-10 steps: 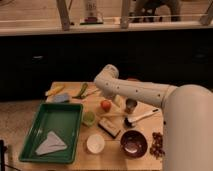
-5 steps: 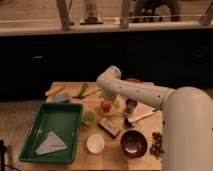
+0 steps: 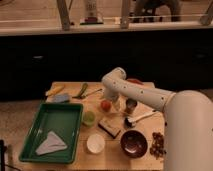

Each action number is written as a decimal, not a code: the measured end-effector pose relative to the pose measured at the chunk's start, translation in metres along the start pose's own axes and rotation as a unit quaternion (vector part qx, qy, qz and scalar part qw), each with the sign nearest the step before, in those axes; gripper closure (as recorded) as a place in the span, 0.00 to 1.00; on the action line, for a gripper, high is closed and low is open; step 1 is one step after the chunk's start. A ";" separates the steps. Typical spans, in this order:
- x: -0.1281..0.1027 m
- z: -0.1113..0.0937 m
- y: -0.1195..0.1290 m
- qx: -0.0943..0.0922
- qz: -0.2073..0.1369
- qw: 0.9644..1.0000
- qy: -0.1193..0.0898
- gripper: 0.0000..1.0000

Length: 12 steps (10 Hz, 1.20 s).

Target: Place apple in paper cup

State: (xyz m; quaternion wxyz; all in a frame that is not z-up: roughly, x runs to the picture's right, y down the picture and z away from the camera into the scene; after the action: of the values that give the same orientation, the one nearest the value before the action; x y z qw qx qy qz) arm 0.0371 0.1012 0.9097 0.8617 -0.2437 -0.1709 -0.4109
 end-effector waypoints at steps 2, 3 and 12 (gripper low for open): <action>0.001 0.005 0.000 0.001 0.002 1.000 -0.009 0.59; 0.002 0.008 -0.002 0.000 0.002 1.000 -0.015 0.73; 0.000 -0.044 -0.024 0.032 -0.020 0.999 0.009 1.00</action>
State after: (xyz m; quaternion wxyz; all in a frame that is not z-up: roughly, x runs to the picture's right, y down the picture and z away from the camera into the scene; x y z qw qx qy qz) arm 0.0224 0.0639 0.8800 0.8623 -0.2088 -0.1809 -0.4244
